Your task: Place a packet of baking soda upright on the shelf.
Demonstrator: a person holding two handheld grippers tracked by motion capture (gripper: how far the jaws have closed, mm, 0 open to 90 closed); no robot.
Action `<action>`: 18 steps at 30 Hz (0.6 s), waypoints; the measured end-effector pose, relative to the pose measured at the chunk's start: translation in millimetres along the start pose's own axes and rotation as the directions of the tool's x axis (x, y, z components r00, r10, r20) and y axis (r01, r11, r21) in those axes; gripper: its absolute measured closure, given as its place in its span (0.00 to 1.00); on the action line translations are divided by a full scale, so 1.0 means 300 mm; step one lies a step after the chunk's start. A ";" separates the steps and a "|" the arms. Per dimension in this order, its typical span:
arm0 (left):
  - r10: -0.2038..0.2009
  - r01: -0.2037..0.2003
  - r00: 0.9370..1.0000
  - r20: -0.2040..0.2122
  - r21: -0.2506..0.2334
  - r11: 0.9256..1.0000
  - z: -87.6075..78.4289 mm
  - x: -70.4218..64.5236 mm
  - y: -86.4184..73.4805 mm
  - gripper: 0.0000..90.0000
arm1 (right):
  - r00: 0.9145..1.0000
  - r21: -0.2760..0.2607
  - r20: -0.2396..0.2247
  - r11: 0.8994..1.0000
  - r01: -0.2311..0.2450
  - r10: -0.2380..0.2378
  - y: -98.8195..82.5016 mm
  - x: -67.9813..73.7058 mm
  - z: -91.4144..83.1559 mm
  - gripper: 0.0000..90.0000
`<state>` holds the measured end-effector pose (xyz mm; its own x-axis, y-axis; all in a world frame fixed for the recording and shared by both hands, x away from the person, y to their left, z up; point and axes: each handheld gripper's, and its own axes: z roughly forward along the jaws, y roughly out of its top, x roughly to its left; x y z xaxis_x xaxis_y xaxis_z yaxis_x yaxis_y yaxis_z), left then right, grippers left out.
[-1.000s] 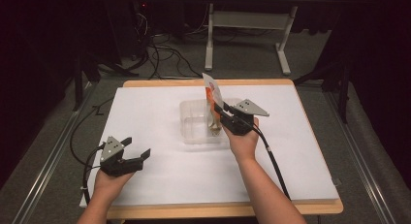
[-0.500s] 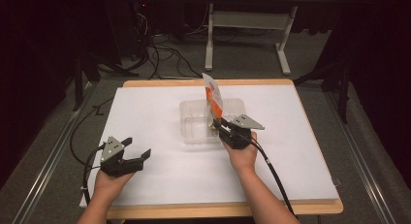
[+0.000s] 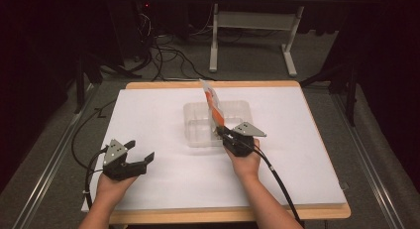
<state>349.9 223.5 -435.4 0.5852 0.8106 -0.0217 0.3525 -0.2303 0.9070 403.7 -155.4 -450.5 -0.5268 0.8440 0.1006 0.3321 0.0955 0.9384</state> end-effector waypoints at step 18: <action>0.001 -0.001 1.000 0.000 -0.001 1.000 -0.001 -0.001 0.001 0.19 | 1.000 -0.011 -0.004 1.000 -0.009 0.009 0.023 0.007 -0.012 0.91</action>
<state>349.5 223.2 -435.1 0.5854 0.8105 -0.0208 0.3513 -0.2305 0.9075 402.0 -154.8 -442.6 -0.5267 0.8428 0.1107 0.3283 0.0816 0.9410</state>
